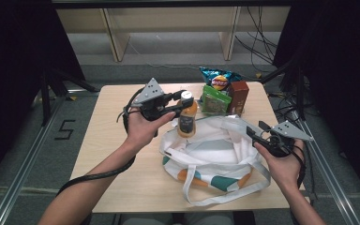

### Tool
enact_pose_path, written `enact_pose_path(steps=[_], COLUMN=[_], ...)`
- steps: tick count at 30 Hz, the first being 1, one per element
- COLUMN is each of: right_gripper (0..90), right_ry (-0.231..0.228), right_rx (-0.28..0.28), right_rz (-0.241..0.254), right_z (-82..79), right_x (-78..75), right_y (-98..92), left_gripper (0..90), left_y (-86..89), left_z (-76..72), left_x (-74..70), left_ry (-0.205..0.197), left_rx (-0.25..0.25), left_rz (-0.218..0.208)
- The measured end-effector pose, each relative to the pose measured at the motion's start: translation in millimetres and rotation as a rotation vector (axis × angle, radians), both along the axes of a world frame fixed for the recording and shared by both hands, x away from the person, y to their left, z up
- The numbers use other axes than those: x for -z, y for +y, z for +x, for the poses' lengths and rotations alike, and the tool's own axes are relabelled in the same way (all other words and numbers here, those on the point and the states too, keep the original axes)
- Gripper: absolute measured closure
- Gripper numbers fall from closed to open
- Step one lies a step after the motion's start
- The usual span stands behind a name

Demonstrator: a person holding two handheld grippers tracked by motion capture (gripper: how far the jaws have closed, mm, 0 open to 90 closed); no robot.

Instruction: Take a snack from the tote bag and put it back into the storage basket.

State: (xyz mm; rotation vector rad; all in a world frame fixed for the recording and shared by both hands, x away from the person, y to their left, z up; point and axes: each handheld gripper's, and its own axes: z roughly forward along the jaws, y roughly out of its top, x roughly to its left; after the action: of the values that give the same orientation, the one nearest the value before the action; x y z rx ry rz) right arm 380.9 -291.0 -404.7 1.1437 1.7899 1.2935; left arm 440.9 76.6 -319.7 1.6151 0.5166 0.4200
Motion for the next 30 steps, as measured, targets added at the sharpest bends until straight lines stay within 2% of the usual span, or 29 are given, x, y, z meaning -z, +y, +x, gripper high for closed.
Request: enact_pose_path(steps=[1,2,8,10,13,14,17,20,24,30], right_gripper=[46.7,46.7,46.7,46.7,46.7,46.7,46.7,46.7,46.7,46.7], right_ry=[0.019,0.005,0.021,0.019,0.022,0.011,-0.005,-0.007,0.022,0.019], right_rx=[0.01,-0.001,0.005,0.011,0.007,-0.009,-0.002,-0.001,0.005,0.008], right_rz=[0.016,0.012,0.028,0.016,0.022,0.011,-0.011,-0.012,0.026,0.016], right_z=[-1.9,-0.1,-1.6,-2.0,-1.5,0.1,0.6,0.7,-1.5,-1.4], right_x=[0.0,0.4,0.2,0.0,0.3,0.5,0.8,0.9,0.2,0.6], right_y=[1.7,0.8,2.2,1.7,1.9,0.8,0.8,0.5,2.3,1.8], left_gripper=[58.8,58.8,58.8,58.8,58.8,58.8,58.8,58.8,58.8,58.8], left_y=[-0.1,-0.1,-0.2,-0.2,0.8,0.7,1.3,1.8,1.8,1.8], left_z=[0.4,1.2,5.0,6.4,9.2,9.6,11.9,14.6,17.1,20.4], left_x=[-0.7,-1.3,-2.9,-3.9,-6.2,-6.7,-8.0,-8.9,-10.1,-11.4], left_ry=[-0.001,-0.006,-0.006,-0.001,-0.015,-0.013,-0.014,-0.017,-0.025,-0.031], left_rx=[0.0,0.003,-0.002,-0.009,-0.013,-0.017,-0.022,-0.026,-0.031,-0.034], left_rz=[-0.001,0.0,0.002,-0.006,0.002,0.001,0.001,0.0,0.0,0.004])
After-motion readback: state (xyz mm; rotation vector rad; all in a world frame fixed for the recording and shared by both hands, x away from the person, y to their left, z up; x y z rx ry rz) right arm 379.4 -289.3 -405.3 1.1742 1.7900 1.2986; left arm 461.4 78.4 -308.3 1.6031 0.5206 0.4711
